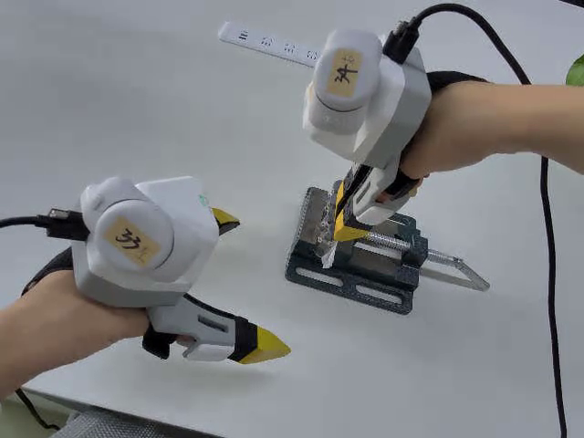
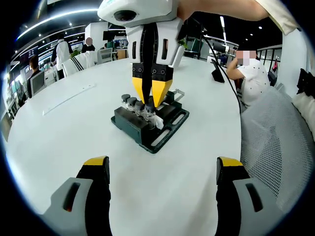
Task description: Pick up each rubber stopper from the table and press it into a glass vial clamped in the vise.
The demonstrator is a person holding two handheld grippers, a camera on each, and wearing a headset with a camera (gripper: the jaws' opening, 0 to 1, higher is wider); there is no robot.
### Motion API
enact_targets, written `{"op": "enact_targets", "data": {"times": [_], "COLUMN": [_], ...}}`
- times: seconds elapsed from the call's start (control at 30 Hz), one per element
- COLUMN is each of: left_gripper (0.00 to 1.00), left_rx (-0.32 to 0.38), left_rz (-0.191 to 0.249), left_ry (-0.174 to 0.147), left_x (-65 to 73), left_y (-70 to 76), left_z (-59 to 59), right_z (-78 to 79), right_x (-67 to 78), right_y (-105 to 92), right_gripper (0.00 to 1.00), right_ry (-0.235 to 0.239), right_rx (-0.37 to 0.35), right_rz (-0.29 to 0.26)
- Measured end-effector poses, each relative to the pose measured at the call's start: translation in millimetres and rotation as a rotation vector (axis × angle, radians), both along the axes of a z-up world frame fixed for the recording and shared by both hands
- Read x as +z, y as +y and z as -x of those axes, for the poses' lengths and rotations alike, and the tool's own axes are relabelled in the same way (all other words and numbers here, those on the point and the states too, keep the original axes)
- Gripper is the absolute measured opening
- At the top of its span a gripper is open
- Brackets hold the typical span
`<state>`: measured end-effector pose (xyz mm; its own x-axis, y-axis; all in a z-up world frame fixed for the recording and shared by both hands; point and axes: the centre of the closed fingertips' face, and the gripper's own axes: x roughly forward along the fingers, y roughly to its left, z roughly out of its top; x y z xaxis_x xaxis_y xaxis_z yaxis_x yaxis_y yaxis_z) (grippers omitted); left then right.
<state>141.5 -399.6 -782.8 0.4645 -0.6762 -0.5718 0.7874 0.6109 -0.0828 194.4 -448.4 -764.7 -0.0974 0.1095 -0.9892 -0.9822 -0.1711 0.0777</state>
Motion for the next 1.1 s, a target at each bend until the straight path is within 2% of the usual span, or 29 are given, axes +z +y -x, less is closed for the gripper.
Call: {"op": "enact_targets", "data": {"times": [0.4, 1.1], "left_gripper": [0.89, 0.89], "left_rx": [-0.001, 0.0], "left_rz": [0.002, 0.002], "left_ry": [0.006, 0.004], "left_x": [-0.2, -1.8], "left_y": [-0.6, 1.6], "left_z": [0.5, -0.5], "right_z": [0.8, 2.4], "right_x": [0.2, -3.3], "right_y": [2.3, 4.9], "right_gripper": [0.04, 0.04], "right_ry": [0.005, -0.01], "right_rx": [0.002, 0.022], "right_rz": [-0.011, 0.03]}}
